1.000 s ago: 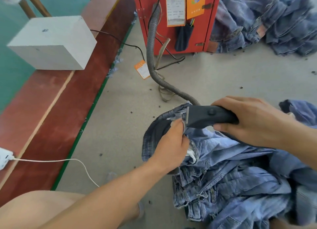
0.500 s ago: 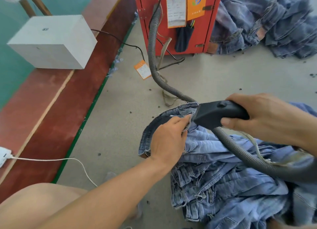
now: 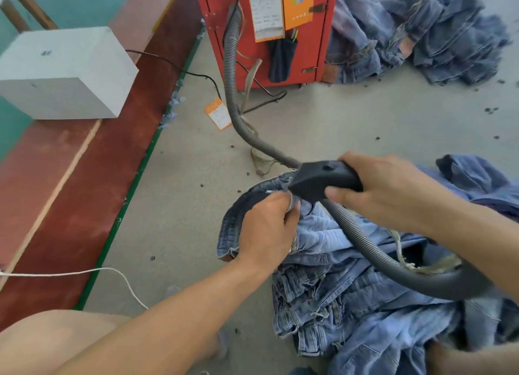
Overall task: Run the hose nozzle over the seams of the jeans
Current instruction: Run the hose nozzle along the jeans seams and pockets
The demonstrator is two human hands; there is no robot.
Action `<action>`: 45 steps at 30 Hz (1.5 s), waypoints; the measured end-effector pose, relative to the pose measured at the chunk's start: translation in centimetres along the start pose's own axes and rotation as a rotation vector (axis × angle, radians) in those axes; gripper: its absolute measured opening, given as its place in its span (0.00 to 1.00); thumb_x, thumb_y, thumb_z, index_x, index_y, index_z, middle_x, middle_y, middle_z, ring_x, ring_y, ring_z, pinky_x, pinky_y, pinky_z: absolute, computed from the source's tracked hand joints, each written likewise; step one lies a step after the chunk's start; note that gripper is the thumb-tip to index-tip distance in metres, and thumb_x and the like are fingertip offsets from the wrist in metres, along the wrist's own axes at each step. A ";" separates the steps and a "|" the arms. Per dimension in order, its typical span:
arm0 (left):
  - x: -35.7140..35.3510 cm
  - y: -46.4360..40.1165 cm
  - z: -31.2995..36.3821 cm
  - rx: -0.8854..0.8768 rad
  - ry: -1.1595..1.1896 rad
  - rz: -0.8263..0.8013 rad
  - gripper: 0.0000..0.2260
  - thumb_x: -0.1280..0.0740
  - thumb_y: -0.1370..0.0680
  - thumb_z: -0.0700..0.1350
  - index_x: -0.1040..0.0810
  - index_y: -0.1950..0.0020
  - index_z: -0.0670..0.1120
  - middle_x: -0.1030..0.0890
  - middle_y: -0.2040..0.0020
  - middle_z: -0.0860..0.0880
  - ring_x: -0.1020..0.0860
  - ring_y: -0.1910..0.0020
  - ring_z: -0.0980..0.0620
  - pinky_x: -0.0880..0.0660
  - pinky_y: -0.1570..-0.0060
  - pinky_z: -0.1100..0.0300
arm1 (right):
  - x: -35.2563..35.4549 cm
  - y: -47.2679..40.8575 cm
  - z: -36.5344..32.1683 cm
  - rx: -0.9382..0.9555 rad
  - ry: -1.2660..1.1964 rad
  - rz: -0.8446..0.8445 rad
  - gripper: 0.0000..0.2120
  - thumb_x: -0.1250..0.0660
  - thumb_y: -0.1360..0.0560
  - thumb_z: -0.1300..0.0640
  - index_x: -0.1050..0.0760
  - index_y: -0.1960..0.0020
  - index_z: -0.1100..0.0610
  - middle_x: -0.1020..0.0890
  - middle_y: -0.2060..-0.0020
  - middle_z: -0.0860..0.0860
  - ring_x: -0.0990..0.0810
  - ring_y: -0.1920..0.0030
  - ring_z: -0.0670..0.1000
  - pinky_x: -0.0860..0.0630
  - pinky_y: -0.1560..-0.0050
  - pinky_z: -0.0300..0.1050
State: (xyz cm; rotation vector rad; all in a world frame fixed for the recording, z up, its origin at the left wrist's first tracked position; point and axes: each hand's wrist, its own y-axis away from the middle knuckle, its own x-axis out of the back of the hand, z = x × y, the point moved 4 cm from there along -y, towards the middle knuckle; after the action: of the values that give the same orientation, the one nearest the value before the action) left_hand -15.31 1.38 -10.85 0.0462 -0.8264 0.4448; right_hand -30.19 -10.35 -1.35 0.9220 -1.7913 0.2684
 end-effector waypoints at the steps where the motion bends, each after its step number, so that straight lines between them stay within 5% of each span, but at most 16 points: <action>1: -0.2 0.1 0.0 -0.028 0.010 0.002 0.14 0.34 0.17 0.43 0.30 0.61 0.52 0.29 0.66 0.58 0.30 0.67 0.61 0.36 0.66 0.58 | 0.0 -0.6 0.1 -0.017 -0.013 0.024 0.10 0.33 0.21 0.41 0.29 0.50 0.46 0.22 0.64 0.45 0.24 0.64 0.45 0.34 0.67 0.41; 3: -0.3 0.4 0.0 -0.059 0.047 -0.012 0.07 0.33 0.17 0.40 0.17 0.49 0.50 0.22 0.59 0.59 0.23 0.60 0.60 0.27 0.61 0.57 | 1.0 -1.5 1.2 -0.062 -0.055 0.071 0.11 0.33 0.21 0.42 0.28 0.51 0.48 0.22 0.69 0.47 0.23 0.68 0.46 0.34 0.69 0.43; 5: -0.1 0.3 -0.5 -0.026 0.073 -0.013 0.12 0.33 0.17 0.39 0.16 0.35 0.49 0.17 0.52 0.56 0.19 0.53 0.55 0.22 0.52 0.58 | 2.4 -1.7 2.9 -0.084 -0.141 0.061 0.10 0.31 0.23 0.43 0.26 0.54 0.48 0.20 0.74 0.49 0.22 0.75 0.47 0.31 0.70 0.43; 9: -0.3 0.0 -2.0 0.315 0.434 -0.067 0.12 0.31 0.18 0.37 0.15 0.38 0.47 0.14 0.52 0.59 0.16 0.46 0.55 0.23 0.43 0.64 | 3.7 -0.8 5.5 -0.117 -0.192 0.006 0.07 0.29 0.24 0.43 0.24 0.54 0.44 0.16 0.69 0.53 0.18 0.72 0.54 0.20 0.68 0.56; 11: -0.8 0.1 -2.2 0.534 0.689 -0.138 0.15 0.31 0.19 0.35 0.16 0.35 0.48 0.14 0.44 0.56 0.18 0.39 0.55 0.22 0.35 0.56 | 3.7 -0.7 6.0 -0.122 -0.224 0.020 0.08 0.29 0.25 0.41 0.24 0.52 0.44 0.16 0.68 0.54 0.17 0.72 0.57 0.19 0.67 0.59; 15: -1.0 0.5 -2.0 0.778 1.018 -0.212 0.18 0.36 0.22 0.30 0.13 0.41 0.47 0.14 0.43 0.42 0.16 0.41 0.40 0.23 0.34 0.39 | 3.9 -0.3 5.8 -0.092 -0.230 0.042 0.10 0.31 0.27 0.38 0.26 0.51 0.41 0.17 0.71 0.54 0.18 0.74 0.56 0.20 0.70 0.57; 17: -1.1 0.5 -1.7 0.824 1.194 -0.317 0.17 0.37 0.26 0.37 0.16 0.40 0.39 0.18 0.39 0.33 0.19 0.44 0.36 0.27 0.32 0.35 | 3.8 0.0 5.7 -0.072 -0.213 0.050 0.10 0.32 0.27 0.37 0.27 0.51 0.41 0.18 0.73 0.51 0.19 0.75 0.53 0.23 0.70 0.53; 19: -1.0 0.5 -1.2 0.850 1.313 -0.377 0.18 0.33 0.24 0.47 0.19 0.40 0.36 0.19 0.41 0.37 0.21 0.46 0.40 0.25 0.36 0.43 | 3.7 0.2 5.4 -0.063 -0.199 0.058 0.10 0.32 0.27 0.38 0.27 0.52 0.42 0.18 0.73 0.48 0.20 0.75 0.49 0.25 0.70 0.49; 21: -0.9 0.1 -1.2 0.819 1.202 -0.328 0.12 0.30 0.19 0.50 0.14 0.43 0.44 0.14 0.43 0.43 0.15 0.46 0.45 0.20 0.44 0.53 | 3.6 0.4 5.0 -0.063 -0.182 0.056 0.12 0.33 0.27 0.38 0.26 0.51 0.44 0.18 0.71 0.44 0.20 0.75 0.46 0.26 0.69 0.48; 23: -0.7 0.0 -1.4 0.733 1.025 -0.257 0.09 0.25 0.23 0.41 0.14 0.45 0.52 0.13 0.46 0.46 0.14 0.46 0.48 0.17 0.47 0.56 | 3.5 0.5 4.6 -0.060 -0.164 0.039 0.14 0.34 0.28 0.37 0.26 0.51 0.45 0.18 0.68 0.40 0.19 0.73 0.45 0.25 0.67 0.49; 26: -0.6 0.2 -2.1 0.751 0.859 -0.125 0.18 0.21 0.28 0.36 0.19 0.43 0.52 0.15 0.45 0.46 0.14 0.51 0.55 0.17 0.54 0.62 | 3.2 0.8 4.3 -0.055 -0.155 0.009 0.13 0.34 0.28 0.38 0.26 0.50 0.45 0.18 0.66 0.38 0.19 0.72 0.45 0.25 0.66 0.49; 29: -0.6 0.0 -1.9 0.737 0.822 -0.006 0.17 0.20 0.28 0.36 0.20 0.45 0.51 0.15 0.49 0.50 0.16 0.59 0.62 0.22 0.62 0.70 | 2.8 1.1 4.1 -0.043 -0.118 -0.032 0.11 0.33 0.26 0.39 0.26 0.52 0.45 0.19 0.66 0.35 0.21 0.69 0.42 0.30 0.67 0.47; 33: -1.0 -0.5 -0.7 0.681 0.797 0.048 0.13 0.21 0.29 0.36 0.17 0.49 0.51 0.14 0.59 0.55 0.18 0.66 0.61 0.21 0.64 0.67 | 1.3 1.0 3.4 -0.058 -0.118 -0.130 0.11 0.33 0.26 0.38 0.26 0.53 0.44 0.19 0.68 0.39 0.21 0.70 0.43 0.27 0.68 0.46; 36: -1.7 -0.4 0.2 0.626 0.777 0.008 0.14 0.20 0.29 0.37 0.17 0.50 0.51 0.14 0.61 0.59 0.19 0.67 0.61 0.19 0.63 0.64 | 0.2 0.0 3.1 -0.081 -0.119 -0.120 0.09 0.31 0.23 0.41 0.25 0.52 0.45 0.19 0.70 0.44 0.20 0.70 0.42 0.25 0.68 0.45; 41: -1.8 -0.3 0.5 0.612 0.693 0.011 0.14 0.20 0.29 0.38 0.18 0.51 0.54 0.14 0.53 0.57 0.16 0.51 0.56 0.17 0.47 0.55 | 1.6 -0.9 3.7 -0.185 -0.139 0.076 0.11 0.32 0.22 0.42 0.27 0.52 0.49 0.21 0.73 0.48 0.23 0.78 0.44 0.33 0.72 0.41; 45: -1.6 -0.5 -0.1 0.615 0.603 0.065 0.13 0.20 0.29 0.42 0.21 0.52 0.55 0.16 0.50 0.57 0.18 0.48 0.58 0.20 0.43 0.54 | 1.3 1.1 2.8 -0.106 0.005 0.040 0.11 0.33 0.25 0.38 0.30 0.53 0.43 0.21 0.70 0.44 0.23 0.71 0.42 0.34 0.71 0.41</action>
State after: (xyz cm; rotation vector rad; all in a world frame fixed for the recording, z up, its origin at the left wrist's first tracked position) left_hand -16.04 0.38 -12.01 0.4340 -0.0778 0.7166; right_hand -33.11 -11.79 -1.16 0.8113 -1.8031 0.1990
